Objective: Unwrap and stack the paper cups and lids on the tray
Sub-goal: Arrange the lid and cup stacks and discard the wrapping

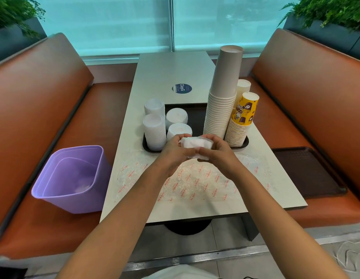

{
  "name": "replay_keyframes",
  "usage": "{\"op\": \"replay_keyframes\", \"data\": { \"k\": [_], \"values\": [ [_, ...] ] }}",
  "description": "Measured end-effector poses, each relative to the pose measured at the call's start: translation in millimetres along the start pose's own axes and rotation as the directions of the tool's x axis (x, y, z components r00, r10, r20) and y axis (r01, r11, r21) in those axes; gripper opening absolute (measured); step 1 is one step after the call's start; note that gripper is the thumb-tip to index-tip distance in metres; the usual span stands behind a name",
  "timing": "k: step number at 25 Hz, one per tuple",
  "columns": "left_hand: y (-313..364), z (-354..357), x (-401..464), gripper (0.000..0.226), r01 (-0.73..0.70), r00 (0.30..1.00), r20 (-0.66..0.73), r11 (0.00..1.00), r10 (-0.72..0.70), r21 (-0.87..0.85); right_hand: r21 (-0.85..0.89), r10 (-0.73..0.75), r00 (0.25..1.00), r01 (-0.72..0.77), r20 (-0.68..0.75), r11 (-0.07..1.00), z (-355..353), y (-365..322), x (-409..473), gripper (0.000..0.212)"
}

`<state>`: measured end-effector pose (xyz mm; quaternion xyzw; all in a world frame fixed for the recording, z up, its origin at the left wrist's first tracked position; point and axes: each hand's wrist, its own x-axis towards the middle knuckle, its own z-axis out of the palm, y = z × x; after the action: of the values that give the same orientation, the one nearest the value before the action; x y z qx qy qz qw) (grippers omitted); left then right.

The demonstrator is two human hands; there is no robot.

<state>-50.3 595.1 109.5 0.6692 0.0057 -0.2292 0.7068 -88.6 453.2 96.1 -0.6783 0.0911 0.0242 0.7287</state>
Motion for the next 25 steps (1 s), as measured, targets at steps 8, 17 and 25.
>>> {"op": "replay_keyframes", "data": {
  "k": [8,17,25],
  "values": [
    [-2,3,0,0.043,0.138,0.986,0.136,0.936,-0.098,-0.323,0.249,0.04,0.999,-0.033,-0.024,0.968,-7,0,-2,0.033],
    [-4,9,4,0.034,0.013,0.996,-0.085,0.999,-0.017,-0.047,-0.085,-0.06,0.984,0.046,-0.168,0.995,-4,5,-3,0.029],
    [2,7,2,0.041,-0.079,0.994,-0.061,0.986,0.089,0.149,-0.171,-0.269,0.963,0.259,-0.033,0.951,3,2,-2,0.033]
  ]
}}
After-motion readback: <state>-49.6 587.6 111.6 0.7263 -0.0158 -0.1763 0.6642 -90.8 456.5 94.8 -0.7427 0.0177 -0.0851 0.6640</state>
